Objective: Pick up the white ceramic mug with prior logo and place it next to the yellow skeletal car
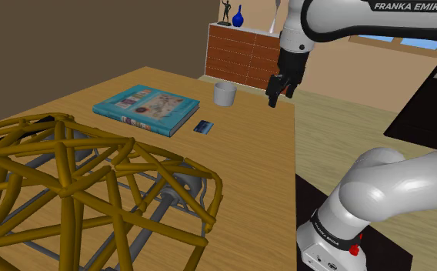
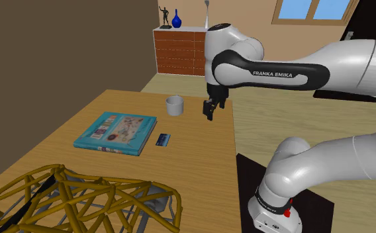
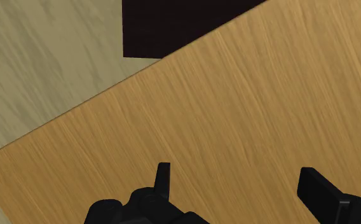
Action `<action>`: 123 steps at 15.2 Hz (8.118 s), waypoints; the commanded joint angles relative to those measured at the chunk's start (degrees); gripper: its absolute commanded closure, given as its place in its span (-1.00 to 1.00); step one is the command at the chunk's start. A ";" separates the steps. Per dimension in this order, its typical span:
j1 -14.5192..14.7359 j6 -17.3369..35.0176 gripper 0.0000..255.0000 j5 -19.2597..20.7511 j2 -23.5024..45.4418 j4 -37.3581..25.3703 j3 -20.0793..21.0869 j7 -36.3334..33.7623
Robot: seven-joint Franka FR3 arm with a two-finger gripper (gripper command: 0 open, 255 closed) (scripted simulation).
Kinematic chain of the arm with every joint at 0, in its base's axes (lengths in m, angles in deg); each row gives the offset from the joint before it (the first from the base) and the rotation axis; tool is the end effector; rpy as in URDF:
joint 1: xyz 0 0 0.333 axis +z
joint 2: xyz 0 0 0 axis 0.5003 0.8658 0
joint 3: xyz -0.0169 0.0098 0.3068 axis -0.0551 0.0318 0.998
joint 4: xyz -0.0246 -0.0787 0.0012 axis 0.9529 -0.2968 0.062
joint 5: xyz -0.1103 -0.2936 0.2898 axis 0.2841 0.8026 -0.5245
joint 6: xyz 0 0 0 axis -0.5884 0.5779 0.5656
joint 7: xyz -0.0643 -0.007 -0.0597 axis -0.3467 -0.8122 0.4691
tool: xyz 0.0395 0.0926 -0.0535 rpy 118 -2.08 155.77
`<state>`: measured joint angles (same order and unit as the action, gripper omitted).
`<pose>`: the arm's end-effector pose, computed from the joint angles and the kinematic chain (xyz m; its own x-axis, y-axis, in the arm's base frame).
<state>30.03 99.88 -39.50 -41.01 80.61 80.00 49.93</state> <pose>0.3554 0.0072 0.5417 1.0000 -0.0017 0.0051 -0.0024 -0.9898 0.1421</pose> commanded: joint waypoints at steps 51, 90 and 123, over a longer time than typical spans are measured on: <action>-1.13 21.02 1.00 -3.87 55.30 -37.08 -3.70 6.95; -1.08 -10.86 1.00 -4.16 58.86 -72.54 -3.68 8.15; 10.84 -16.19 1.00 -4.86 32.93 -50.99 6.33 -13.56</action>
<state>40.29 83.27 -44.08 -6.75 27.79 85.52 37.90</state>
